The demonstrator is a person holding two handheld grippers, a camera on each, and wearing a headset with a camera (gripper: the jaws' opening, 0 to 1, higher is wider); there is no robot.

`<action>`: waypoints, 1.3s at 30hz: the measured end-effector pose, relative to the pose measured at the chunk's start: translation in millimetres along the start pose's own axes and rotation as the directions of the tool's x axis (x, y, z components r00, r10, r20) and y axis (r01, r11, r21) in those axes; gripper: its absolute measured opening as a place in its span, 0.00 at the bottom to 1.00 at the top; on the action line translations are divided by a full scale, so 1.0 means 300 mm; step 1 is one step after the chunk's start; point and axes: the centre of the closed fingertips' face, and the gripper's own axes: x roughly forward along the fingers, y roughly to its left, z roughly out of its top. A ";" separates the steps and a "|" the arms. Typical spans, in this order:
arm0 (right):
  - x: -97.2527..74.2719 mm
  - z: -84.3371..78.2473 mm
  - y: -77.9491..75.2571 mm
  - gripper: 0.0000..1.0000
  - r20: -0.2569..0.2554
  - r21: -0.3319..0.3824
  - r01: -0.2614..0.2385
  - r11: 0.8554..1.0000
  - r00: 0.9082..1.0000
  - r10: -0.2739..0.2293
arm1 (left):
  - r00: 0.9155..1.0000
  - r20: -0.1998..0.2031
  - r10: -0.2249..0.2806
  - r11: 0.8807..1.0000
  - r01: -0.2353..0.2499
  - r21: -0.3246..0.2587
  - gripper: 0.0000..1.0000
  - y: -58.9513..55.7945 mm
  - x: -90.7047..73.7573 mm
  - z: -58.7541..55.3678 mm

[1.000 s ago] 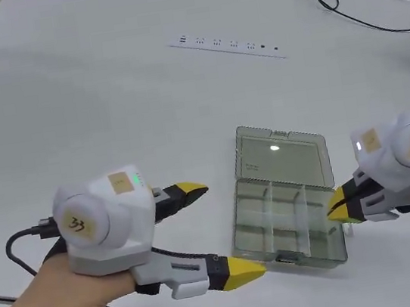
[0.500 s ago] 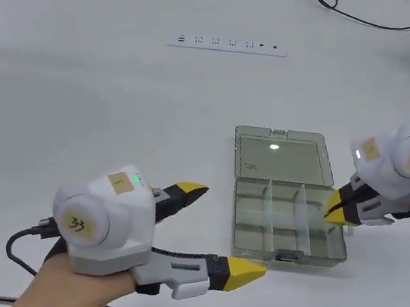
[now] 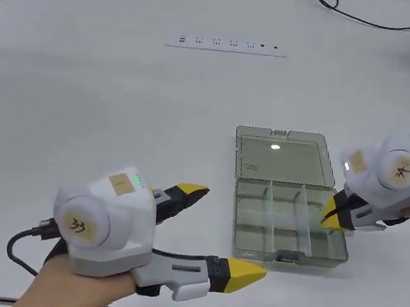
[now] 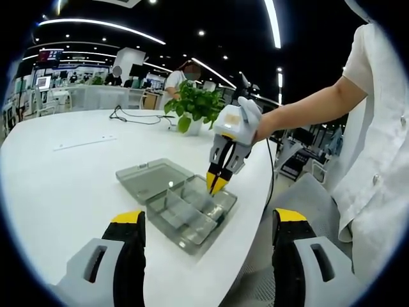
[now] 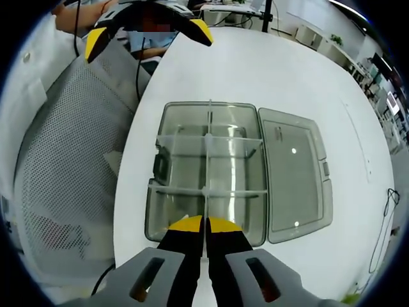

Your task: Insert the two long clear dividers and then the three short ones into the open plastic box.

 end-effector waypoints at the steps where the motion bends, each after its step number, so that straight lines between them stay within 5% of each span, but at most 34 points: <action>1: 0.004 -0.001 0.000 0.02 -0.005 -0.004 0.000 1.000 1.000 -0.001 | 1.000 0.000 0.000 1.000 0.000 0.001 0.83 0.000 0.000 0.000; 16: -0.020 0.010 -0.004 0.08 0.006 0.022 0.030 0.999 1.000 -0.030 | 1.000 -0.001 0.001 1.000 -0.001 0.004 0.83 -0.001 -0.004 0.000; 26: -0.114 0.058 -0.003 0.15 0.095 0.092 0.089 0.992 0.991 -0.098 | 1.000 -0.001 0.005 1.000 -0.005 0.009 0.84 0.001 -0.014 0.003; 31: -0.170 0.068 -0.003 0.22 0.143 0.148 0.147 0.978 0.975 -0.168 | 1.000 -0.004 0.010 1.000 -0.009 0.017 0.85 0.007 -0.023 0.003; 38: -0.244 0.058 -0.006 0.35 0.205 0.259 0.246 0.934 0.931 -0.302 | 1.000 -0.002 0.010 1.000 -0.010 0.024 0.93 0.014 -0.031 0.003; 39: -0.254 0.055 -0.003 0.37 0.220 0.287 0.259 0.922 0.919 -0.326 | 1.000 0.000 0.009 1.000 -0.009 0.023 0.94 0.013 -0.032 0.003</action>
